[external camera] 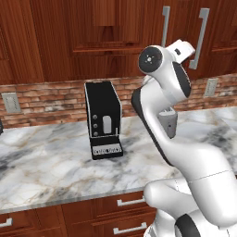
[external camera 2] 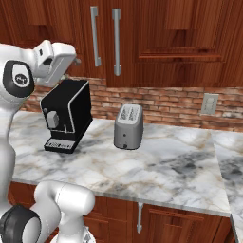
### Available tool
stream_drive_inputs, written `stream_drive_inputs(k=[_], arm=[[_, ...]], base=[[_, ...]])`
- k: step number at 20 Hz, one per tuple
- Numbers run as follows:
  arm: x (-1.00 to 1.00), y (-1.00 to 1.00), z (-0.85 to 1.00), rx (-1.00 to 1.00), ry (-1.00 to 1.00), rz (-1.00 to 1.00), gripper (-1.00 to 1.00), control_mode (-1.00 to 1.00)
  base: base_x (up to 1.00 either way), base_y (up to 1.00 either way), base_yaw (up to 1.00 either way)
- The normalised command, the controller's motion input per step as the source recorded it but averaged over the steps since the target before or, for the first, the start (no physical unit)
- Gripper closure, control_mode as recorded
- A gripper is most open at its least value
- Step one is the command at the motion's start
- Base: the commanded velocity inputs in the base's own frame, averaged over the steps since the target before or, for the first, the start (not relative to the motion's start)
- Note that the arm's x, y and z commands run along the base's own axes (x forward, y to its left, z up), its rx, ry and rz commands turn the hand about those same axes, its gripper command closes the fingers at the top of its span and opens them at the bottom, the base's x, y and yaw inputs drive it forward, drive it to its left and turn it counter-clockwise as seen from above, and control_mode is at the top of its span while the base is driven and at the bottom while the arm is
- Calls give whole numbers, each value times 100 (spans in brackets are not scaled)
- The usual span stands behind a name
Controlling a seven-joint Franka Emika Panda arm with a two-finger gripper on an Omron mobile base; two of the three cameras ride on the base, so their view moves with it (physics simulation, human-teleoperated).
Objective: Move the bowls from the cabinet to the plates on the dining table.
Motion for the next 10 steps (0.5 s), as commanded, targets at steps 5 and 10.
stream_drive_inputs(k=[5, 10], arm=[[14, -14, -1, -1, 0, 0, -100, -100], [11, -17, 0, -2, 0, 0, -100, -100]], base=[[0, 0, 0], [0, 0, 0]])
